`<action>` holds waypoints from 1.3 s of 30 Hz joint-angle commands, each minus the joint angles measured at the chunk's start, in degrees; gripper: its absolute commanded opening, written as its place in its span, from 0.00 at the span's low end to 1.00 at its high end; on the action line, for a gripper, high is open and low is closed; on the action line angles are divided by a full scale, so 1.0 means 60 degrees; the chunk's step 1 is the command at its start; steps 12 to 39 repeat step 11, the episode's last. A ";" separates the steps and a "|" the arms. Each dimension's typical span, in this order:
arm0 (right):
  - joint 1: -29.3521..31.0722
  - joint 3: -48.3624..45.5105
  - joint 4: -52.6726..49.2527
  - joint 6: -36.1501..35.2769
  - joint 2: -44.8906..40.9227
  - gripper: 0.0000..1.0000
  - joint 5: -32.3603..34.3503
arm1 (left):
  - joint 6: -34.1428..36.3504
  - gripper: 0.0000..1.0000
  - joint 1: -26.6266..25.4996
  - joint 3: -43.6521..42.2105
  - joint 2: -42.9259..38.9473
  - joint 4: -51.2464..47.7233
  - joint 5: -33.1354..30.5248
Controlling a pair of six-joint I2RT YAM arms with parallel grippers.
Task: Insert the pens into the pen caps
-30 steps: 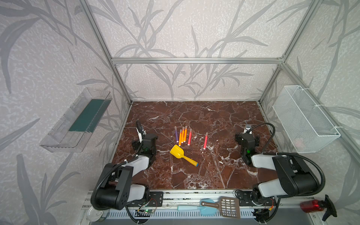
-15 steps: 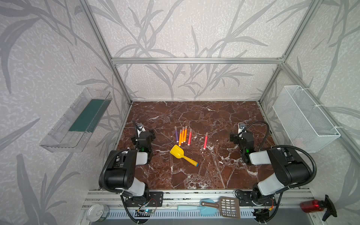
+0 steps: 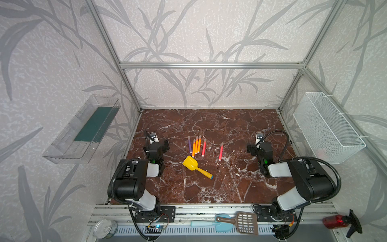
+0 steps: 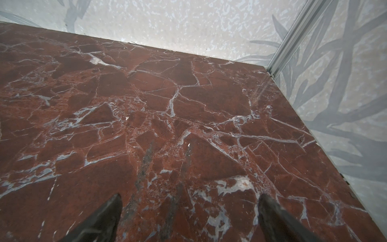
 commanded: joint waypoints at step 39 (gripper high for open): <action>-0.0048 0.0196 0.0018 0.0008 -0.0186 0.99 -0.0032 | 0.0216 0.99 0.0022 -0.0114 0.0015 0.0493 0.0115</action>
